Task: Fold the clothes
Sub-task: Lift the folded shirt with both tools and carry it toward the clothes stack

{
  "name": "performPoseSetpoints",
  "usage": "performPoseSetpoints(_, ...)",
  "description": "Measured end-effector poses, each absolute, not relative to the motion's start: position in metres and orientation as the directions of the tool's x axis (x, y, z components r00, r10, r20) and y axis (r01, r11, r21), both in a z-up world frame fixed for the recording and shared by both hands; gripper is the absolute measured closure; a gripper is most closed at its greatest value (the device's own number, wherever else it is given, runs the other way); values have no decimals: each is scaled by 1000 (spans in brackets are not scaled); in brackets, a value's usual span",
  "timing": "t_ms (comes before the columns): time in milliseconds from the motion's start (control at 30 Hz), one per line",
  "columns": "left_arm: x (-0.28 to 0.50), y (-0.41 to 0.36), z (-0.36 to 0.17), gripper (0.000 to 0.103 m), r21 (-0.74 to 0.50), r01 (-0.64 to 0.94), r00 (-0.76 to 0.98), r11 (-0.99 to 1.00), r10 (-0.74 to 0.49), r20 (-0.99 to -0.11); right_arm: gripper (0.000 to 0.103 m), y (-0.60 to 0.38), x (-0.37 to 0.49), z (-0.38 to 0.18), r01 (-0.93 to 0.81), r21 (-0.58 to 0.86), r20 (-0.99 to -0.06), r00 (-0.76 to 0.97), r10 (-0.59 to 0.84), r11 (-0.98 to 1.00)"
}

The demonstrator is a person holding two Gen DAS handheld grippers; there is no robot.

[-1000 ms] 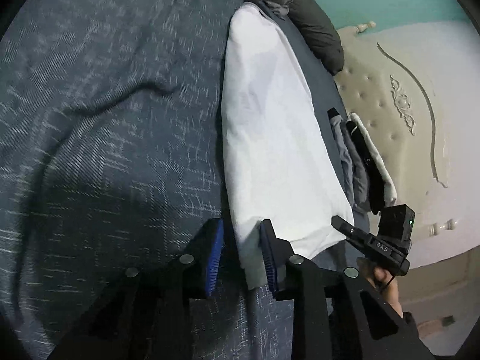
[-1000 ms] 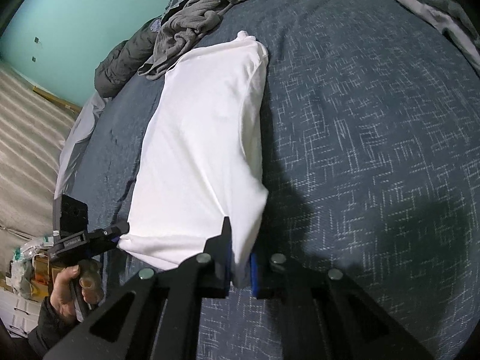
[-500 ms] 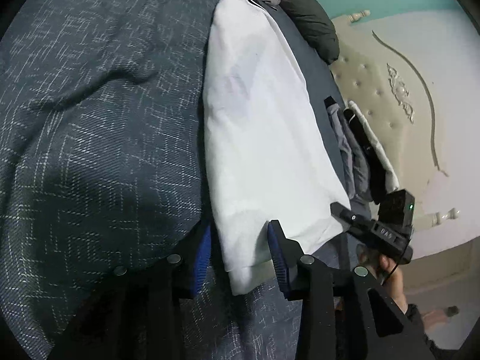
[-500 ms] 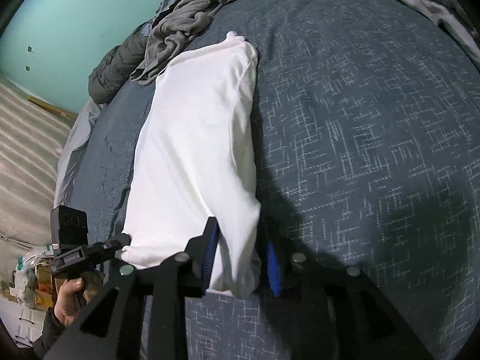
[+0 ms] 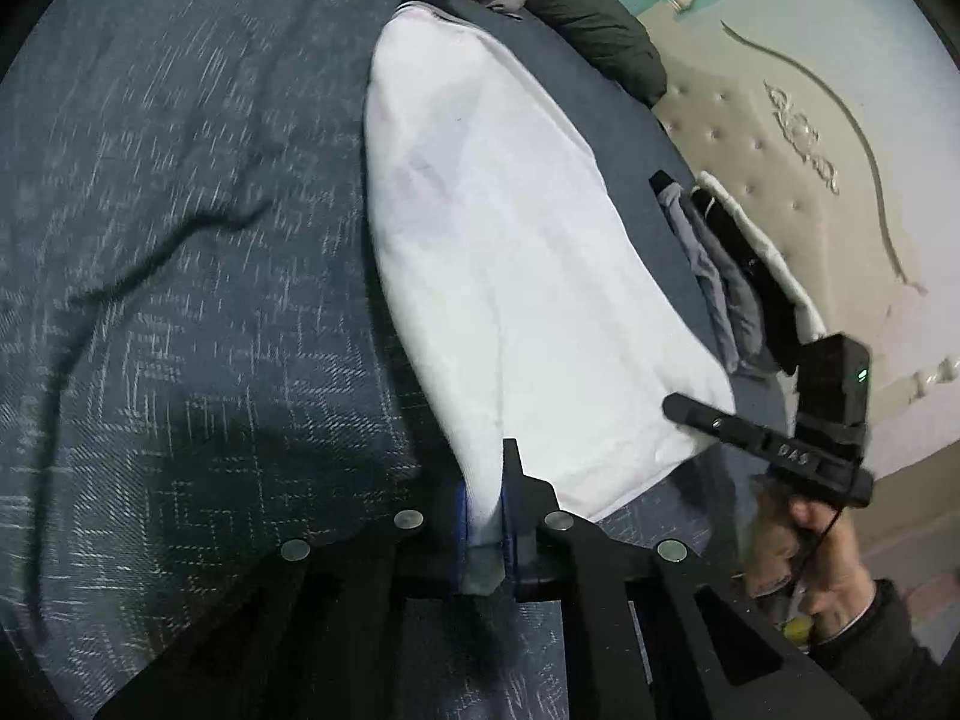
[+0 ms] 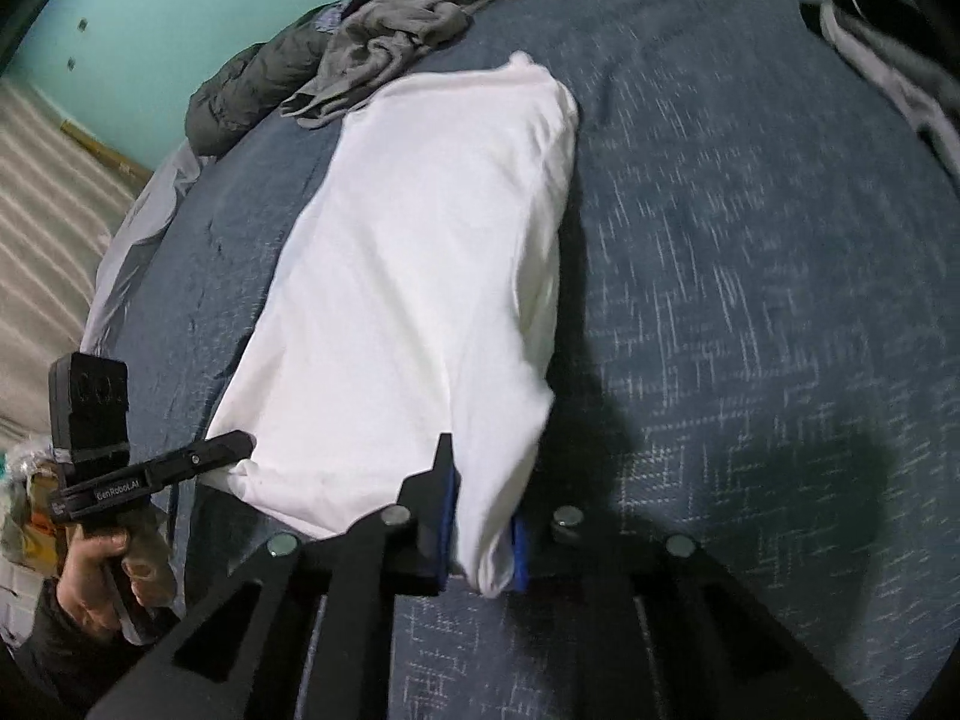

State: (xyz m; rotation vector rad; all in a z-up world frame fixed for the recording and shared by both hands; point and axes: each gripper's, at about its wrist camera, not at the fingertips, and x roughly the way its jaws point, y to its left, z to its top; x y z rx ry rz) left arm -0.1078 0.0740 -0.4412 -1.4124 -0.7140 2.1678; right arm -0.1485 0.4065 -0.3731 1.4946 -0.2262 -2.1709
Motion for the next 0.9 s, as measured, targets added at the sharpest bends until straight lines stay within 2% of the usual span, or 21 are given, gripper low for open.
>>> performPoseSetpoints(233,-120,84,-385,95,-582,-147,-403,-799,586,-703,91,404,-153,-339,340,398,-805,-317,-502,-852)
performPoseSetpoints(900,-195,145,-174,95,-478,-318,-498,-819,573,-651,93,453,-221,-131,397,381,-693,-475,-543,-835)
